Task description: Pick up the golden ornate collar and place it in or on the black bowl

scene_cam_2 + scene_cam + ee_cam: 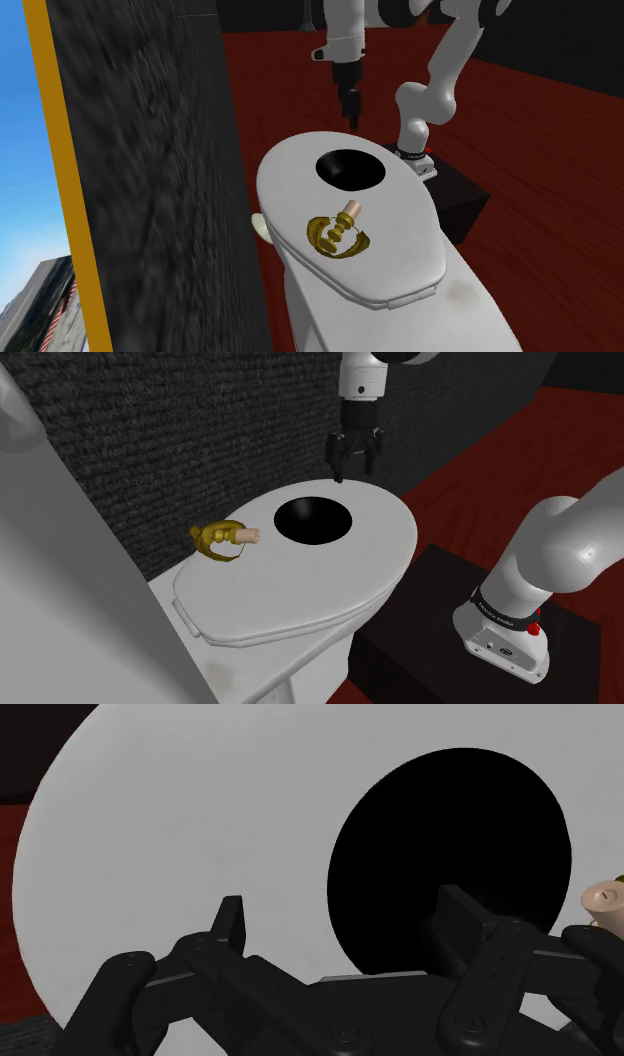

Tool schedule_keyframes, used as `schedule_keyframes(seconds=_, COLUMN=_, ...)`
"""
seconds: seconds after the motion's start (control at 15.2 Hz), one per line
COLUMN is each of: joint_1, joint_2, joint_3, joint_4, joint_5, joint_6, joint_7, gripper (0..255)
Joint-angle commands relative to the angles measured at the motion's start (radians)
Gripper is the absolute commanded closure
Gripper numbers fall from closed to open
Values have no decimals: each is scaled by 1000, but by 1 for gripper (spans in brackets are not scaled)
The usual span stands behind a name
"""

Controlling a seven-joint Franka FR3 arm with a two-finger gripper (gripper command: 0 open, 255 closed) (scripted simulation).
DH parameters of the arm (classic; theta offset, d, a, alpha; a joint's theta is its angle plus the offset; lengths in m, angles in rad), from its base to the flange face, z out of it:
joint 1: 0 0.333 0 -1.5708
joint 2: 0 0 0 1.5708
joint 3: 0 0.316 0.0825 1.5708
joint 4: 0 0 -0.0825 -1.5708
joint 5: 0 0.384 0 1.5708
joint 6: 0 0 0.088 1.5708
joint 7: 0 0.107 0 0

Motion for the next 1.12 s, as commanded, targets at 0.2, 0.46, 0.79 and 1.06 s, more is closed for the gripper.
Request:
schedule_keyframes(seconds=0.2, joint_1=10, joint_2=189, joint_3=69, joint_4=137, joint_5=38, joint_6=9, joint_7=184, gripper=0)
schedule_keyframes(seconds=0.46, joint_1=25, joint_2=351, joint_3=109, joint_4=265, joint_5=51, joint_6=14, joint_7=324, gripper=0)
schedule_keyframes(seconds=0.79, joint_1=58, joint_2=565, joint_3=136, joint_4=456, joint_5=54, joint_6=8, joint_7=492, gripper=0)
schedule_keyframes(seconds=1.06, joint_1=96, joint_2=746, joint_3=142, joint_4=639, joint_5=52, joint_6=-12, joint_7=617, gripper=0)
